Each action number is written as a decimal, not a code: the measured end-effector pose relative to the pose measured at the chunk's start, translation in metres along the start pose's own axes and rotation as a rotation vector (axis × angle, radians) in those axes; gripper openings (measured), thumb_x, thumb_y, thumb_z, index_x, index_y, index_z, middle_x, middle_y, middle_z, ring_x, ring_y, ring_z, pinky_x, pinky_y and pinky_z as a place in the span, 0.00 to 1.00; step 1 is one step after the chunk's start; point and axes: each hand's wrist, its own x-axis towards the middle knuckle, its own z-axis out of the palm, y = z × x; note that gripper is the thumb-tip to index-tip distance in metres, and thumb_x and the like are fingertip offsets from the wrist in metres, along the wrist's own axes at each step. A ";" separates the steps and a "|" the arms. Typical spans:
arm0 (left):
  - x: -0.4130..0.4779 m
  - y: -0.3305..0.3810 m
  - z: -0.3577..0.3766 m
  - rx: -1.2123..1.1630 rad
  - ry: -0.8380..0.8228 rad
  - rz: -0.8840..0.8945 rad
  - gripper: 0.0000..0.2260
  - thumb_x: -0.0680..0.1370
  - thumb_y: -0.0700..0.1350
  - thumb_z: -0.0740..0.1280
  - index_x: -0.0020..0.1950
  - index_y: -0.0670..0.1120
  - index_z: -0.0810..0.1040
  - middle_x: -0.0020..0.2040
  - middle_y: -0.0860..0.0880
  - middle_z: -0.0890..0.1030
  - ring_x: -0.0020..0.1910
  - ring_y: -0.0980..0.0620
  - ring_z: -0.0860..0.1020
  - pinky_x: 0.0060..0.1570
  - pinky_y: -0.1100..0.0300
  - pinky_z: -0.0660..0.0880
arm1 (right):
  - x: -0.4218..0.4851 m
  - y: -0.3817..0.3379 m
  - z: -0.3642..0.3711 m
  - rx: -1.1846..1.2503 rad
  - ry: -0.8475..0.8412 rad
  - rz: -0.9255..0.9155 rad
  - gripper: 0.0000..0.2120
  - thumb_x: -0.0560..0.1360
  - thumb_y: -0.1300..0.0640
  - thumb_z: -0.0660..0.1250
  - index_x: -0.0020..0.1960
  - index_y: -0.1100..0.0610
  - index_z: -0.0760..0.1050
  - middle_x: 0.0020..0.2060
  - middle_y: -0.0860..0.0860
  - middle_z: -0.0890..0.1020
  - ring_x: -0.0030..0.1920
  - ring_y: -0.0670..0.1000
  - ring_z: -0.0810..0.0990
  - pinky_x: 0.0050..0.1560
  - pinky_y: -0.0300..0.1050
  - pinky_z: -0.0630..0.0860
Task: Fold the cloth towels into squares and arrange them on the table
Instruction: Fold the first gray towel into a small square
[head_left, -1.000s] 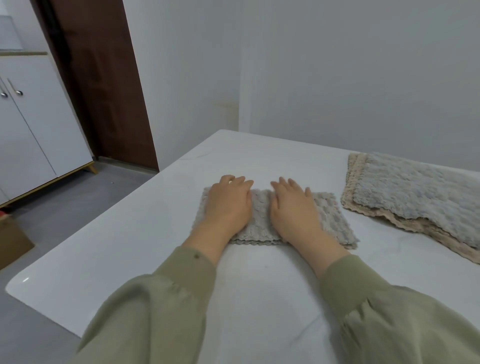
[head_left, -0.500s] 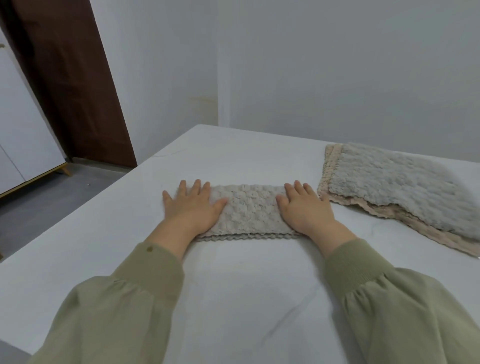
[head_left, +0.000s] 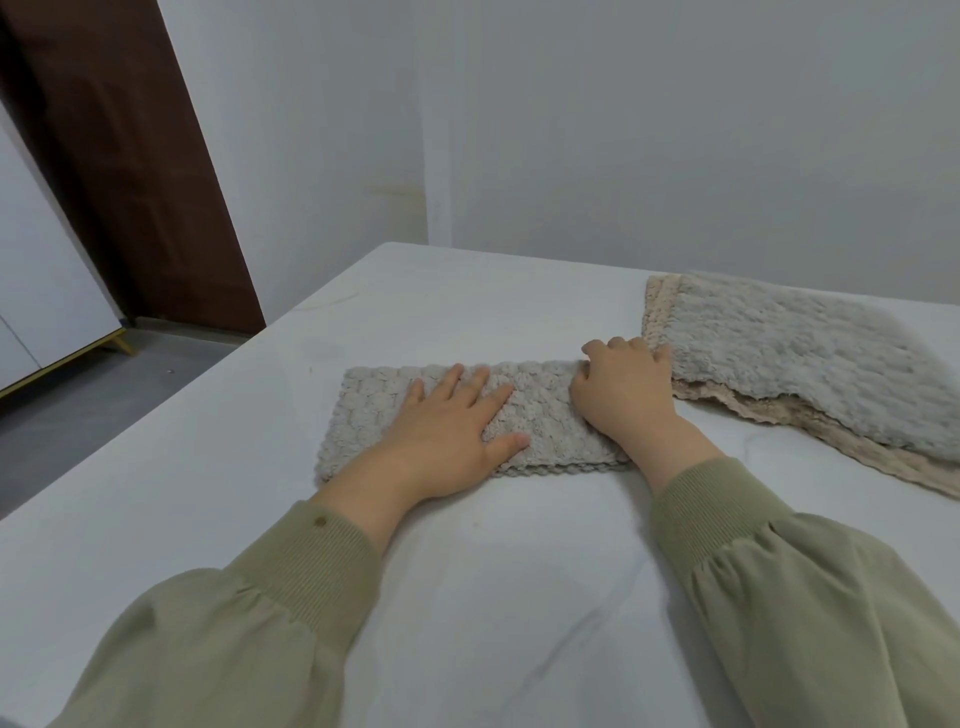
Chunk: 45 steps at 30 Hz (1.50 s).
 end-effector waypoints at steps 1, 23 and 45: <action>0.000 0.000 0.000 0.001 0.001 -0.001 0.31 0.77 0.67 0.45 0.77 0.58 0.43 0.78 0.53 0.40 0.76 0.51 0.39 0.73 0.43 0.39 | 0.000 0.001 -0.001 0.011 -0.022 0.007 0.20 0.77 0.53 0.53 0.66 0.57 0.69 0.63 0.57 0.73 0.67 0.60 0.65 0.71 0.66 0.50; -0.003 0.002 -0.002 -0.016 0.008 -0.007 0.30 0.77 0.67 0.46 0.76 0.59 0.44 0.78 0.54 0.41 0.76 0.52 0.40 0.73 0.42 0.40 | 0.001 0.005 -0.009 0.101 -0.028 0.123 0.16 0.73 0.44 0.59 0.41 0.56 0.73 0.41 0.52 0.73 0.61 0.59 0.69 0.66 0.63 0.58; -0.007 0.009 -0.001 -0.040 0.066 -0.067 0.34 0.77 0.68 0.48 0.77 0.56 0.39 0.78 0.54 0.40 0.76 0.53 0.41 0.73 0.44 0.40 | 0.002 0.003 -0.055 1.024 0.197 0.099 0.07 0.71 0.62 0.72 0.35 0.56 0.77 0.30 0.51 0.78 0.33 0.50 0.74 0.36 0.42 0.71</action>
